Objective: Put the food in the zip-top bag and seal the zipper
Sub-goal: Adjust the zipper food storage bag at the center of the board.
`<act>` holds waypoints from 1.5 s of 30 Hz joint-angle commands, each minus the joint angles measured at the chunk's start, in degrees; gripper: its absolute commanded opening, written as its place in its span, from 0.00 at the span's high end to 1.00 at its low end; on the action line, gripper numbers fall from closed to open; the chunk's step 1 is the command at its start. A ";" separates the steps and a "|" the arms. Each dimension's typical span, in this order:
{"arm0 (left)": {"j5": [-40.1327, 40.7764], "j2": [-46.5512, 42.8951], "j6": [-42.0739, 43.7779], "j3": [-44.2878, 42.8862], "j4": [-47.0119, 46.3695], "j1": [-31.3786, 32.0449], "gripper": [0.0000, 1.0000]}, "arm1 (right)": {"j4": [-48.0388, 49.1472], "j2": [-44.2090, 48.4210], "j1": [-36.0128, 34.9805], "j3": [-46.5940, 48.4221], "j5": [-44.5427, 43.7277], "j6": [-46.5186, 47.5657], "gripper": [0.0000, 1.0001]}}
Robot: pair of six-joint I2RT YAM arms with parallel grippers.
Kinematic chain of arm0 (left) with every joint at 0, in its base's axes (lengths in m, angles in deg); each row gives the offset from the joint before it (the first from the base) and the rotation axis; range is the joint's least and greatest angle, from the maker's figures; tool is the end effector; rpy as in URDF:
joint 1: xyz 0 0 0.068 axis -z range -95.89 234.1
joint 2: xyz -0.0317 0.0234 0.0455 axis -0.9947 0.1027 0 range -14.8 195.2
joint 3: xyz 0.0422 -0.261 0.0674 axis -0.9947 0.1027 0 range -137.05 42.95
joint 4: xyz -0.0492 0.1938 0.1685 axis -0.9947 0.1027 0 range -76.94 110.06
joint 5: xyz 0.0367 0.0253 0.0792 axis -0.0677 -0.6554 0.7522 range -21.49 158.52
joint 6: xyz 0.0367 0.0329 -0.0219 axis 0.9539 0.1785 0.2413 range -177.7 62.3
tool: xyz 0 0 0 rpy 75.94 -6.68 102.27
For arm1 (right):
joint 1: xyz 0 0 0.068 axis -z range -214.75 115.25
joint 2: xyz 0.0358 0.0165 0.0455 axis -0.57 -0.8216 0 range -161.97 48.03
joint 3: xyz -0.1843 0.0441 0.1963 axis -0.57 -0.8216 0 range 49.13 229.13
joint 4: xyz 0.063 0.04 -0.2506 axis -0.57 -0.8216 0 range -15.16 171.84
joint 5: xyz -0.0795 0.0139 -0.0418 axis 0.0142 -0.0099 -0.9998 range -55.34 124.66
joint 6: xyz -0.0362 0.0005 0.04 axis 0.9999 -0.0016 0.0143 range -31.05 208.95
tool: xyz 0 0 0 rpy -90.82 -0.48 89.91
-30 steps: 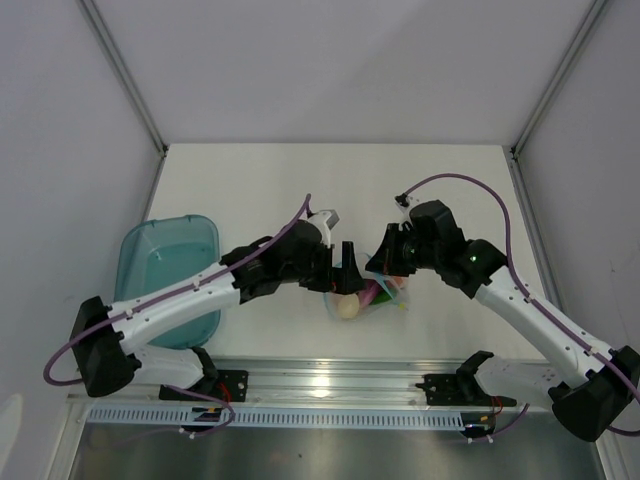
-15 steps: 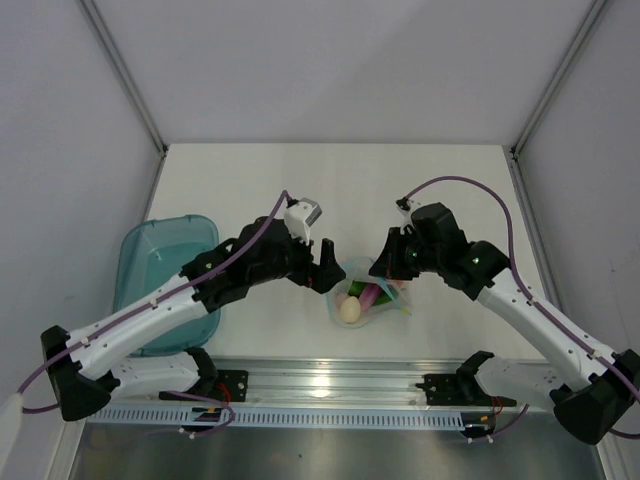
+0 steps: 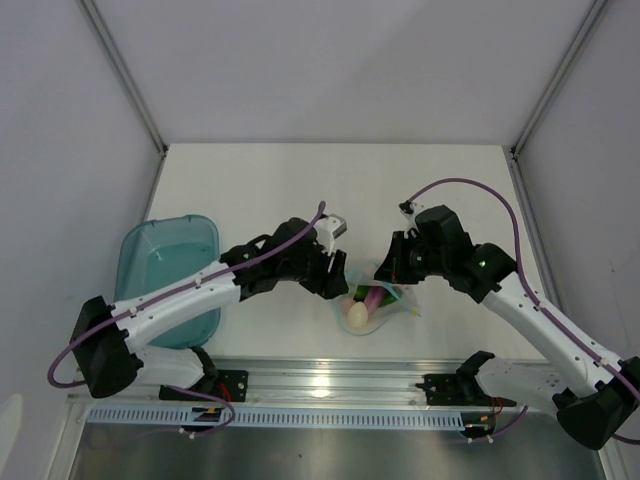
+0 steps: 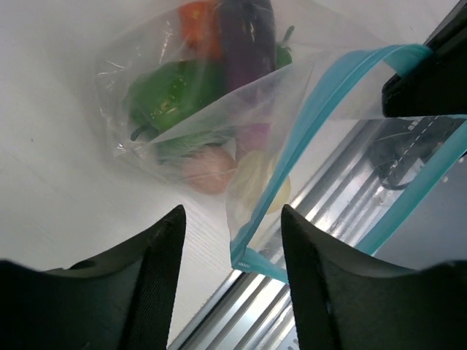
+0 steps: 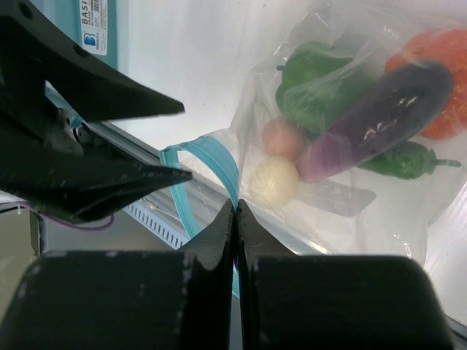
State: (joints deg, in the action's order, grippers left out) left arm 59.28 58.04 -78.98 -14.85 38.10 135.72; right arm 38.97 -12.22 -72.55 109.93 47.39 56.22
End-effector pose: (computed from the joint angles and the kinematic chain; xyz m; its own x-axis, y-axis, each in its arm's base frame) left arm 0.1680 -0.2212 0.2899 -0.6810 0.2828 -0.6755 0.6469 0.6645 -0.3740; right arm 0.1641 0.1373 0.3319 -0.8405 0.0156 -0.5416 -0.3235 0.7874 0.5247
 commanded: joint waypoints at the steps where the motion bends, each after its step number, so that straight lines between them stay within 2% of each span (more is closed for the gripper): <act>1: -3.16 2.30 0.18 -1.43 -0.62 -0.29 0.44 | -0.02 0.22 -0.17 2.75 0.19 1.18 1.00; 2: -2.98 2.66 0.53 -1.79 -0.26 -0.37 0.49 | 0.07 0.31 -0.08 2.84 0.28 1.18 1.00; 3: -2.98 2.92 0.54 -1.62 0.01 -0.64 0.60 | 0.16 0.31 -0.17 2.84 0.19 1.35 1.00; 7: -3.60 2.31 0.53 -1.00 0.10 -1.08 0.81 | -0.19 0.31 0.01 2.93 -0.16 1.79 1.00; 8: -3.25 2.13 0.45 -0.91 0.80 -1.08 0.91 | -0.19 0.31 0.10 2.93 -0.16 1.88 1.00; 10: -3.16 1.61 0.62 -1.00 1.85 -1.43 0.99 | -0.28 0.13 0.18 2.93 -0.34 2.23 0.99; 14: -2.54 -1.55 0.54 -0.91 5.01 -1.87 0.99 | -0.72 -0.22 0.18 3.10 -1.39 3.54 0.97; 19: -1.76 -7.53 -0.69 -1.70 12.13 -2.83 0.99 | -1.43 -2.06 0.27 3.19 -3.06 6.36 0.86; 22: -0.26 -10.43 -2.01 -2.32 17.67 -3.89 1.00 | -1.16 -3.29 0.19 2.84 -2.80 7.59 0.74; 26: -0.17 -12.89 -3.42 -0.40 19.70 -4.50 0.99 | -0.98 -3.56 -0.78 2.49 -1.22 9.44 0.58; 28: 0.09 -13.77 -3.94 0.05 20.31 -4.77 0.99 | -1.25 -2.86 -2.18 2.57 -1.83 10.84 0.55; 29: 0.01 -14.04 -4.03 0.75 20.40 -5.12 0.99 | -1.60 -1.64 -2.71 2.49 -2.18 11.37 0.50; 31: -0.25 -14.65 -4.03 1.28 20.58 -5.65 0.99 | -2.39 -0.40 -3.94 2.66 -3.84 12.77 0.49; 33: -0.70 -15.00 -4.12 2.07 20.84 -6.26 0.99 | -3.00 2.31 -4.30 2.75 -4.21 13.57 0.43; 36: -1.14 -15.53 -3.95 2.08 21.28 -6.70 1.00 | -2.65 5.92 -4.82 2.22 -1.67 15.94 0.39; 40: -1.40 -15.88 -3.42 1.82 21.98 -7.40 0.99 | -2.65 9.00 -5.88 1.35 2.47 19.54 0.37; 45: -2.10 -16.24 -2.89 1.90 22.51 -8.72 0.99 | -5.03 8.92 -10.70 0.56 1.78 22.27 0.36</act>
State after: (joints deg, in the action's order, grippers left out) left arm 58.73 43.24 -82.13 -12.86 60.42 128.11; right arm 35.65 -2.75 -80.58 110.95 48.57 74.95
